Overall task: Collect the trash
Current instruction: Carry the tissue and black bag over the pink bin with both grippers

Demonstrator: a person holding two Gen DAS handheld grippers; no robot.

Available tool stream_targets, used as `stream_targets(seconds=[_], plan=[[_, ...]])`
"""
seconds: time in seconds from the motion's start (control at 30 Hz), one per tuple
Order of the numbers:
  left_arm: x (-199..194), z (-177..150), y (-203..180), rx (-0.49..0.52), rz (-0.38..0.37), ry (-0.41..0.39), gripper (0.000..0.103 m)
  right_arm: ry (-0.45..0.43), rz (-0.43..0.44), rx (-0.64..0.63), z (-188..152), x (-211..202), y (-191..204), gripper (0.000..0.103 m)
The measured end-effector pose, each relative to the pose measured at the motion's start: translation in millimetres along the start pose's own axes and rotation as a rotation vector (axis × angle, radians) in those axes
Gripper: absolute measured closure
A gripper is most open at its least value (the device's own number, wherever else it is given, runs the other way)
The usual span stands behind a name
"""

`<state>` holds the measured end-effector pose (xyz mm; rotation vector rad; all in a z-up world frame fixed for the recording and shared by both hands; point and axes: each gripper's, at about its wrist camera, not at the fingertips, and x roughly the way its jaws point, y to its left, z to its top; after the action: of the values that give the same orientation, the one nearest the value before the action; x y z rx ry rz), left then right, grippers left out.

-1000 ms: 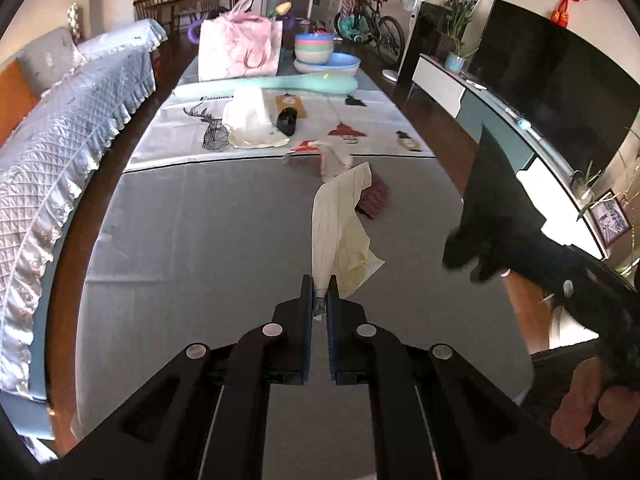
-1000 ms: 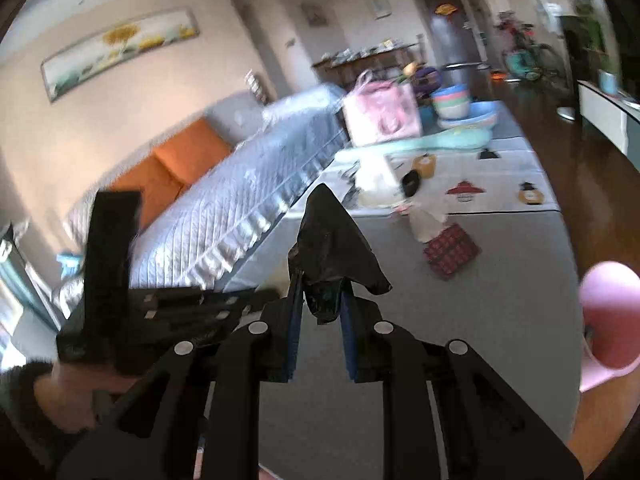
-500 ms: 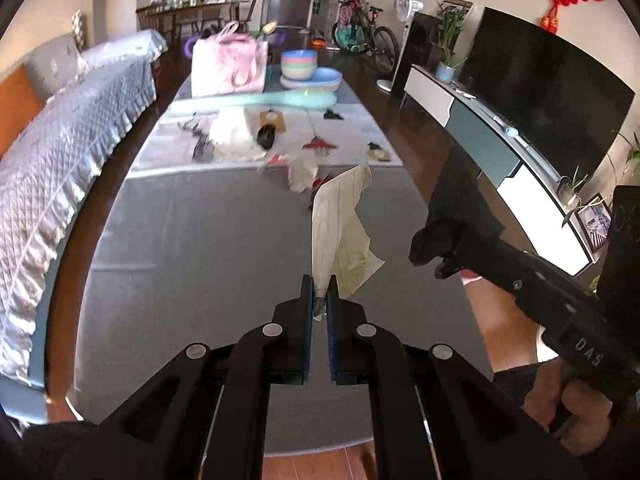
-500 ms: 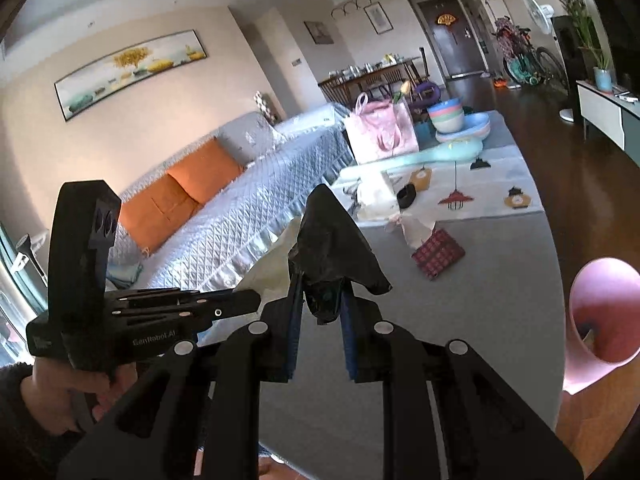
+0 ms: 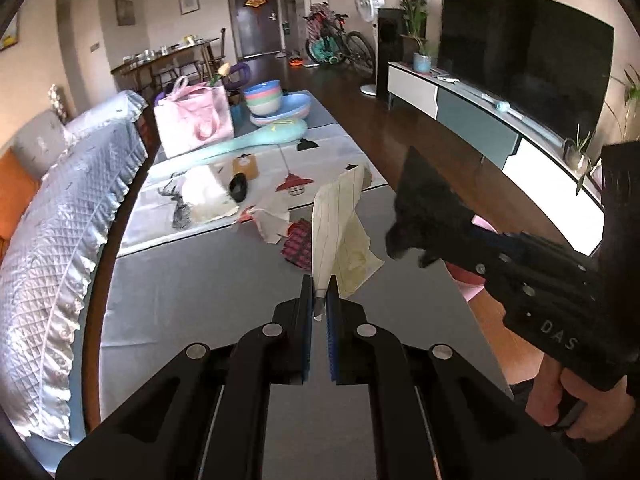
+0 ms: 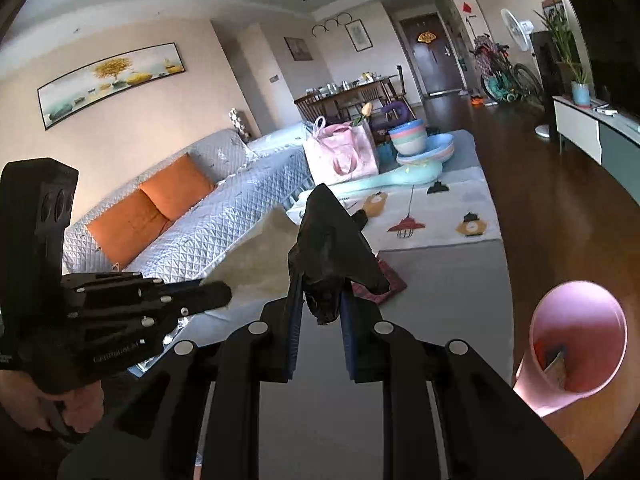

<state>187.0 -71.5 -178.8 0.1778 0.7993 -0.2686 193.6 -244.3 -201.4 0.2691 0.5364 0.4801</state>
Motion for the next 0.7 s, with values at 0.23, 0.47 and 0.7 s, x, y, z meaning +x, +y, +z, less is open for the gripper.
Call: stream_targets(seconds=[0.23,0.47,0.7], plan=[[18,17,-23,0.025,0.000,0.021,0.097,-0.068,-0.077,-0.012,16,-17,-24,0.085],[27,44,-50,0.035,0.007,-0.016,0.097,-0.121,-0.079,0.066,36,-28,-60,0.085],[44,71,-88,0.057,-0.039,-0.023,0.097,-0.154,-0.151,0.006,45,-40,-74,0.085]])
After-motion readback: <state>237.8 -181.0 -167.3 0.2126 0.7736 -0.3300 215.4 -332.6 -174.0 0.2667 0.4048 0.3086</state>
